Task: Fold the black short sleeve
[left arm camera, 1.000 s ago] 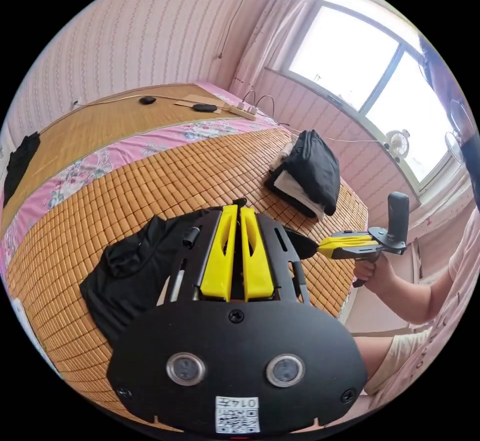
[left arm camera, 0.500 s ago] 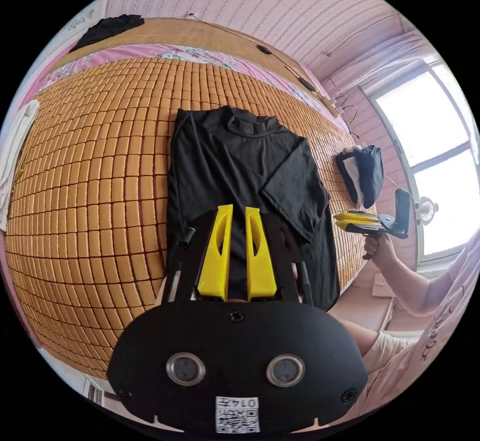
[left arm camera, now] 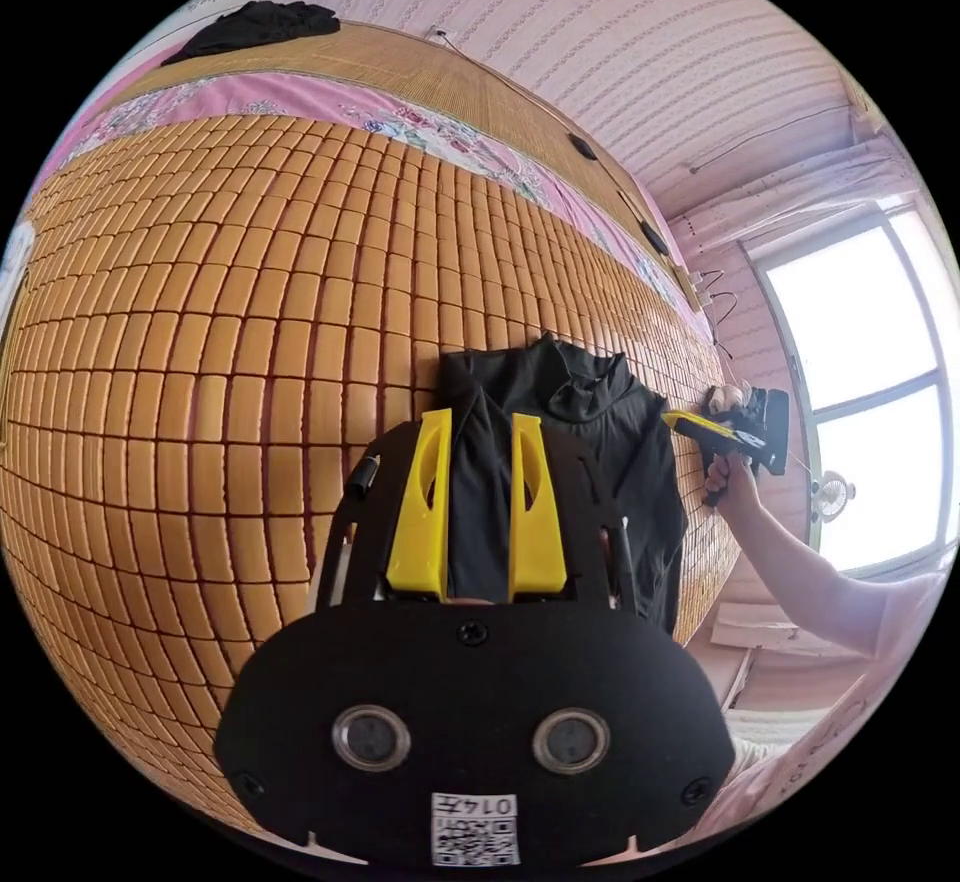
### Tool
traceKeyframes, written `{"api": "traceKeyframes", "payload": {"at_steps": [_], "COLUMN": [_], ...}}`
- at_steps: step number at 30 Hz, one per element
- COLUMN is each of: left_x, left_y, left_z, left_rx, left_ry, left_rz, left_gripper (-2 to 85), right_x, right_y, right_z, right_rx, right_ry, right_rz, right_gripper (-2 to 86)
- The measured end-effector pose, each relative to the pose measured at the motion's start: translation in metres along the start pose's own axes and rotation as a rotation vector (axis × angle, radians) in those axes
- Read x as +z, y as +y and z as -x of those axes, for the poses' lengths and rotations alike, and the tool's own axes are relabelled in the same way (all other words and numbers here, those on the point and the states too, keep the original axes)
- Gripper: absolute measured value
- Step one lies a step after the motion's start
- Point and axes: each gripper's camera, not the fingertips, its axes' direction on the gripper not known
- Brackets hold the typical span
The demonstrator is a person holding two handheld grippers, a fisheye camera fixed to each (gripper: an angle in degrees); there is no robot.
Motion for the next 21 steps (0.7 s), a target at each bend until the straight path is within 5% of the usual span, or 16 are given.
{"api": "traceKeyframes", "payload": {"at_steps": [6, 14, 21], "left_x": [0.023, -0.013, -0.035], "left_y": [-0.03, -0.042, -0.036], "left_z": [0.003, 0.033, 0.022], "left_rx": [0.055, -0.075, 0.018], "left_ry": [-0.138, -0.032, 0.055], "left_rz": [0.19, -0.043, -0.113], "left_gripper": [0.1, -1.0, -1.0], "right_x": [0.002, -0.011, -0.043], "right_y": [-0.023, -0.045, -0.032], "right_z": [-0.001, -0.036, -0.058], "right_rx": [-0.037, 0.054, 0.106], "right_ry": [-0.007, 0.01, -0.091], "right_rz": [0.036, -0.017, -0.136], "right_gripper": [-0.2, -0.6, -0.5]}}
